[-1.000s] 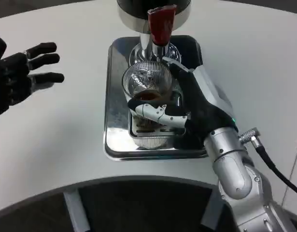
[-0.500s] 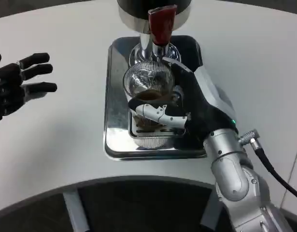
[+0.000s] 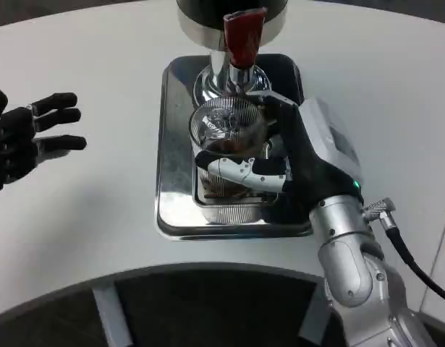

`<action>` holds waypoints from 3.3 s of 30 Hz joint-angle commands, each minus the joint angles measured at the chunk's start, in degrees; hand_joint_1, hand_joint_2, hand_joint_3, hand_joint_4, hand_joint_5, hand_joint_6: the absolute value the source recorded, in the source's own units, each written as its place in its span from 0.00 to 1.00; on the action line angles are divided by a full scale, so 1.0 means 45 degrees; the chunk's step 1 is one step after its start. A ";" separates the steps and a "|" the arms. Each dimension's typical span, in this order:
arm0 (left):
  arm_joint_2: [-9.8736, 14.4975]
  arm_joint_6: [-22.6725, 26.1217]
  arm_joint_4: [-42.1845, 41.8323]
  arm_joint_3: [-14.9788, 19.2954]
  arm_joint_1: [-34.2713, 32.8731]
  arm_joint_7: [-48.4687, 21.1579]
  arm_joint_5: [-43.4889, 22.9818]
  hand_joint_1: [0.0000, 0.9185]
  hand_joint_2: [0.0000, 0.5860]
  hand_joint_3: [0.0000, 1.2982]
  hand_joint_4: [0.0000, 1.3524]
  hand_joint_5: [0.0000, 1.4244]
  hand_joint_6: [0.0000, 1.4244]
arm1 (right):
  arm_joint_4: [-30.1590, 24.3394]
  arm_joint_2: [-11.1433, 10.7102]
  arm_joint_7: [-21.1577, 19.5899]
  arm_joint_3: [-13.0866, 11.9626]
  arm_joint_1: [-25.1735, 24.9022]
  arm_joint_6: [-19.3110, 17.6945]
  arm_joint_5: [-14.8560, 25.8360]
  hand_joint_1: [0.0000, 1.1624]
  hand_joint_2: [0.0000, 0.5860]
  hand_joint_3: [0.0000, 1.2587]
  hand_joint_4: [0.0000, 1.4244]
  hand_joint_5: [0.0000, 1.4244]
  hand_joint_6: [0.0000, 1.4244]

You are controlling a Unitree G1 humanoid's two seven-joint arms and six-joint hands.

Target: Grasp the cup under the faucet to collect the drink, then remove the cup.

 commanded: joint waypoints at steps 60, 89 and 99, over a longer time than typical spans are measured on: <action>-0.1035 -0.3034 -0.2280 -0.2010 0.1022 0.0581 0.1132 0.00 0.15 0.07 0.00 0.03 0.00 | -0.4559 -0.0107 0.0033 -0.0196 0.3696 0.0032 -0.1101 0.86 0.40 0.72 0.84 0.98 1.00; -0.1117 -0.6474 -0.4699 -0.2669 0.3170 0.1739 0.2653 0.00 0.08 0.00 0.00 0.00 0.00 | -0.8245 -0.0546 0.1911 -0.0230 0.6234 -0.0008 -0.1716 0.86 0.39 0.72 0.84 0.98 1.00; -0.1178 -0.7181 -0.5603 -0.2613 0.4214 0.2924 0.3451 0.00 0.07 0.00 0.00 0.00 0.00 | -0.8857 -0.0549 0.2218 0.0159 0.6801 -0.0148 -0.1849 0.86 0.39 0.72 0.84 0.98 1.00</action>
